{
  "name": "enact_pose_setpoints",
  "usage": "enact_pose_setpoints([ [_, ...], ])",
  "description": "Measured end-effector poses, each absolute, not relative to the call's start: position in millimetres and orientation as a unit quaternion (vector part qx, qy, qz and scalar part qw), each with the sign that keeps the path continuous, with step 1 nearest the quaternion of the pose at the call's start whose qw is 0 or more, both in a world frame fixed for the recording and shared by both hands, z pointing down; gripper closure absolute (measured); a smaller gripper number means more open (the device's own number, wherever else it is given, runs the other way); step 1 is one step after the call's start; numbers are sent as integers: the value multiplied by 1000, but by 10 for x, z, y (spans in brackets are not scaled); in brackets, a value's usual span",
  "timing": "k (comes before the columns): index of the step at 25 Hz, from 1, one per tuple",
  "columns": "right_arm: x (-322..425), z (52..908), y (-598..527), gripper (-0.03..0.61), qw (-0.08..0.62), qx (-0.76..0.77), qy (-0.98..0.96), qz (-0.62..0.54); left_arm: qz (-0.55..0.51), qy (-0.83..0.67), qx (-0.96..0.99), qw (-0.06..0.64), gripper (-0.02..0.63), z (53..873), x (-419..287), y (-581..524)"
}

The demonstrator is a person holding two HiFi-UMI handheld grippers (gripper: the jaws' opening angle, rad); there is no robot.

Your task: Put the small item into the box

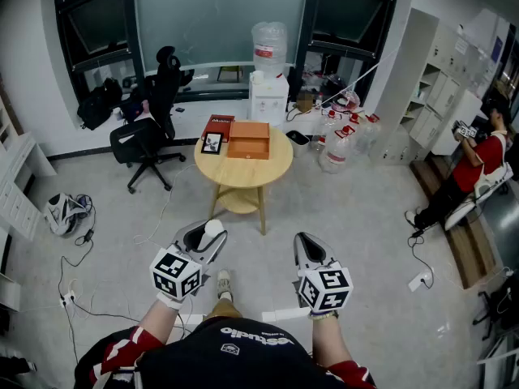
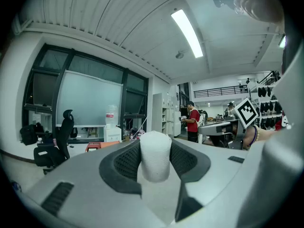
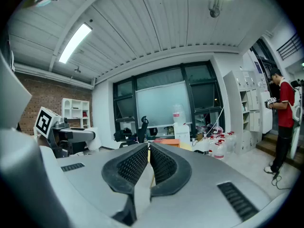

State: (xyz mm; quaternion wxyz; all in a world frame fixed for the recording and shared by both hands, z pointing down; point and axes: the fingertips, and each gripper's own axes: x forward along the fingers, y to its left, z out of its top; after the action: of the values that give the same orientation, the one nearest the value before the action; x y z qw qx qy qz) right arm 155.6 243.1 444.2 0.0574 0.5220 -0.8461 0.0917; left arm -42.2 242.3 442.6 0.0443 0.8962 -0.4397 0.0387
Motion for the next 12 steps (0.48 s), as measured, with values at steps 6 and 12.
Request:
enact_pose_setpoints([
  [6, 1507, 4590, 2484, 540, 72, 514, -850, 93, 41, -437, 897, 45, 430, 4492, -448, 2466],
  [12, 1388, 4559, 2462, 541, 73, 508, -853, 93, 30, -442, 894, 64, 430, 4485, -563, 2443],
])
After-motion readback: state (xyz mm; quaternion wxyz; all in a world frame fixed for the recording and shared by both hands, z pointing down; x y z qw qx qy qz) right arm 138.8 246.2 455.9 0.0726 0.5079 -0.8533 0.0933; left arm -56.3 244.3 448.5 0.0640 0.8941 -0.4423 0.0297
